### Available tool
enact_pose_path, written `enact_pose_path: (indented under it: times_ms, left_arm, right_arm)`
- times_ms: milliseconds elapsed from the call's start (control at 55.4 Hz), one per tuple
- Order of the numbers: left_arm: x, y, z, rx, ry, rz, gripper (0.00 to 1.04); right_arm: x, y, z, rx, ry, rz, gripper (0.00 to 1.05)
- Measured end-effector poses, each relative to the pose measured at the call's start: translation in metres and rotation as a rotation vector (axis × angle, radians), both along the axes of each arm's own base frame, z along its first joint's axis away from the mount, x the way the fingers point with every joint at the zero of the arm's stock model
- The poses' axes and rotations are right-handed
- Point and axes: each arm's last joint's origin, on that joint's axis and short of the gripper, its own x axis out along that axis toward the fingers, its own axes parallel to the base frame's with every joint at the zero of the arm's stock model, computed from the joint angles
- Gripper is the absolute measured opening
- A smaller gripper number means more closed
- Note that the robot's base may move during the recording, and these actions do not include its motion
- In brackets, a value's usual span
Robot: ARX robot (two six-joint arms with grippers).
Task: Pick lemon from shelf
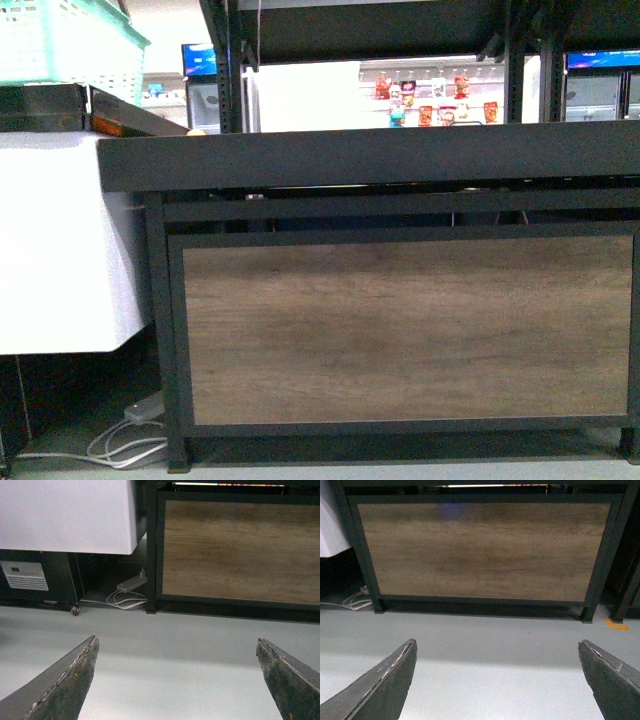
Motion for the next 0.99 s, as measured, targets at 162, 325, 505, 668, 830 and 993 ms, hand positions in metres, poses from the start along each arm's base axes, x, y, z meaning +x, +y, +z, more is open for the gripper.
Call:
enact_pose_path:
  times_ms: [162, 325, 505, 668, 830, 993]
  left_arm:
    - [0.0000, 0.0000, 0.0000, 0.000, 0.000, 0.000, 0.97]
    - [0.0000, 0.0000, 0.0000, 0.000, 0.000, 0.000, 0.97]
    - [0.0000, 0.0000, 0.0000, 0.000, 0.000, 0.000, 0.97]
    - [0.0000, 0.0000, 0.0000, 0.000, 0.000, 0.000, 0.97]
    - [0.0000, 0.0000, 0.0001, 0.000, -0.001, 0.000, 0.97]
    - [0.0000, 0.0000, 0.0001, 0.000, -0.001, 0.000, 0.97]
  right_arm:
    - [0.0000, 0.0000, 0.0000, 0.000, 0.000, 0.000, 0.97]
    - [0.0000, 0.0000, 0.0000, 0.000, 0.000, 0.000, 0.97]
    - [0.0000, 0.0000, 0.0000, 0.000, 0.000, 0.000, 0.97]
    - [0.0000, 0.0000, 0.0000, 0.000, 0.000, 0.000, 0.97]
    - [0.0000, 0.0000, 0.0000, 0.000, 0.000, 0.000, 0.97]
    - [0.0000, 0.0000, 0.0000, 0.000, 0.000, 0.000, 0.97]
